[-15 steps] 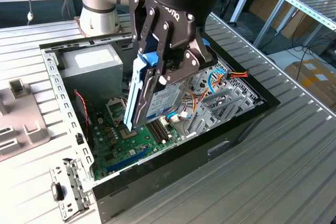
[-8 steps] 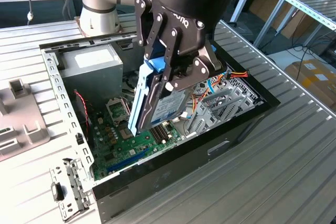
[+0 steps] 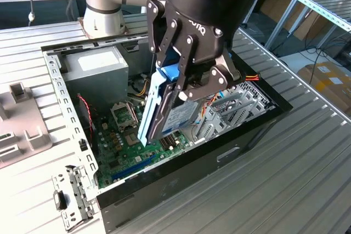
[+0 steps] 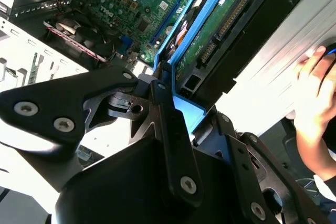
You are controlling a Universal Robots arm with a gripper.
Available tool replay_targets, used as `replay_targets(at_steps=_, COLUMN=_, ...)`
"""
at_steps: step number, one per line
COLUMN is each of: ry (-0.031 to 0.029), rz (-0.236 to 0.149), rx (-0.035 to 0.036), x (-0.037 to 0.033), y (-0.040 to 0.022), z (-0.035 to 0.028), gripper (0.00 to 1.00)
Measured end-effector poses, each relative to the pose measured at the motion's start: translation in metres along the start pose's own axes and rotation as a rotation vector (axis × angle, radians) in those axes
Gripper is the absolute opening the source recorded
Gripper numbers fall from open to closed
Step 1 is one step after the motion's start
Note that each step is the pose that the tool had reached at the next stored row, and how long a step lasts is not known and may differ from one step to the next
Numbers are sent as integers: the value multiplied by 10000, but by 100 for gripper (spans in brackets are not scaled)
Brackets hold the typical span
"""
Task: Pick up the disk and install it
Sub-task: 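Pick up the disk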
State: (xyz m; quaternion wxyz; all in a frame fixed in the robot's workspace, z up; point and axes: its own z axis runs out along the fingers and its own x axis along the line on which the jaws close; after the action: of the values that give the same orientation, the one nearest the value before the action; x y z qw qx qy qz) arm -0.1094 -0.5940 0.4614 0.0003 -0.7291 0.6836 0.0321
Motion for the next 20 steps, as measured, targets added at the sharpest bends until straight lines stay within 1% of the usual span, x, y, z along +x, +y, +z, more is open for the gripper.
replay_targets(at_steps=3, ry=1, rz=0, rx=0, x=30, y=-23, z=-1, gripper=37)
replay_targets(at_steps=5, ry=-1, rz=0, rx=-1, x=37, y=-60, z=-2, gripper=37)
replay_targets(at_steps=6, ry=0, rz=0, rx=-2, x=41, y=-89, z=-4, gripper=37)
replay_targets(at_steps=14, ry=-1, rz=0, rx=-10, x=63, y=-236, z=-11, gripper=37)
replay_targets(at_steps=17, ry=0, rz=2, rx=-20, x=73, y=-326, z=-16, gripper=37)
replay_targets(at_steps=20, ry=-2, rz=1, rx=-24, x=78, y=-379, z=-18, gripper=37)
